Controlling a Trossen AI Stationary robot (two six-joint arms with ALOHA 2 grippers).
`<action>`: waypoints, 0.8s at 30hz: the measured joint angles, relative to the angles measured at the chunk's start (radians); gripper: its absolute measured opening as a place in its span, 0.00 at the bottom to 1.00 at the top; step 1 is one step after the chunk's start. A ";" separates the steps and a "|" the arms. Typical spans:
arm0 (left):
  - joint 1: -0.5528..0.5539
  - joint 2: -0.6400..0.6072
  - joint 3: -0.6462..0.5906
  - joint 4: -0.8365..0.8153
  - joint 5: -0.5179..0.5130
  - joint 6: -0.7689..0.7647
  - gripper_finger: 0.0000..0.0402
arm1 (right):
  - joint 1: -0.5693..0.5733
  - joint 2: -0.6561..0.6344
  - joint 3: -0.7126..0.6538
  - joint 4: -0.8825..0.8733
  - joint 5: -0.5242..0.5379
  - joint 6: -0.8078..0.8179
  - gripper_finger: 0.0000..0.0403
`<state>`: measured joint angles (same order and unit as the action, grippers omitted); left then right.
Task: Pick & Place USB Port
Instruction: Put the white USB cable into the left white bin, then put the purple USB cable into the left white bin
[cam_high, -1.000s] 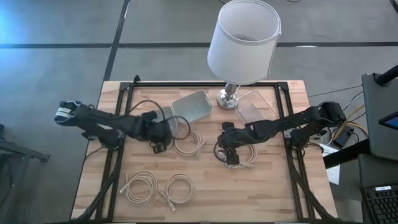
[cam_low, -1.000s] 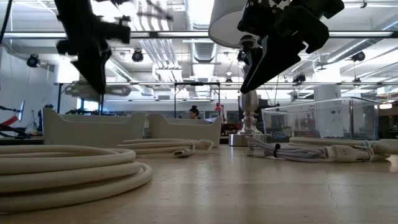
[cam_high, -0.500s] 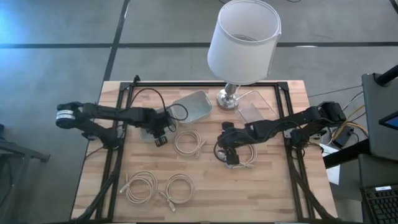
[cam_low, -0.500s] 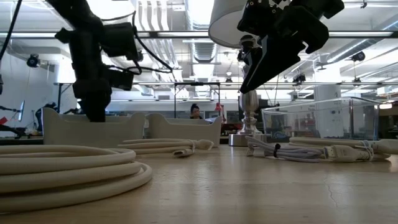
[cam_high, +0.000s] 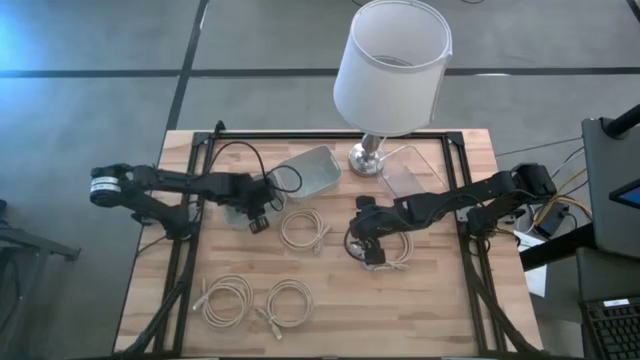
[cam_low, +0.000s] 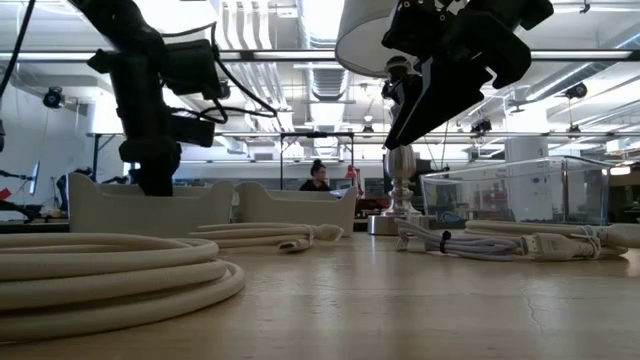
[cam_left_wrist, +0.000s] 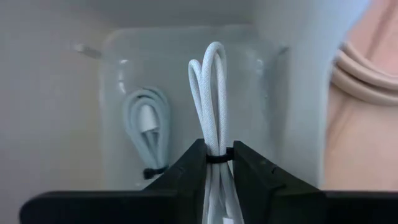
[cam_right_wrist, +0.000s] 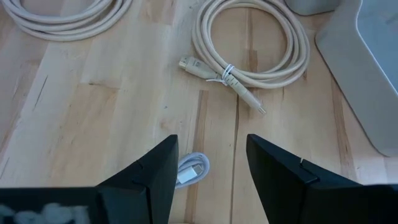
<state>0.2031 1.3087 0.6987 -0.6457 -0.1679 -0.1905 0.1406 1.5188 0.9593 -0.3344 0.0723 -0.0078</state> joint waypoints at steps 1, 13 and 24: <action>0.000 0.000 0.000 0.001 -0.007 0.001 0.18 | 0.000 0.000 0.000 0.000 0.000 0.000 0.46; 0.000 0.000 0.009 -0.001 -0.009 0.007 0.42 | 0.000 0.000 0.000 0.000 -0.002 -0.003 0.46; -0.001 -0.001 0.223 -0.047 -0.010 0.082 0.41 | 0.000 0.055 0.000 -0.007 -0.002 0.111 0.46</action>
<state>0.2020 1.3075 0.9220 -0.6926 -0.1780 -0.1085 0.1406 1.5738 0.9592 -0.3415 0.0704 0.1027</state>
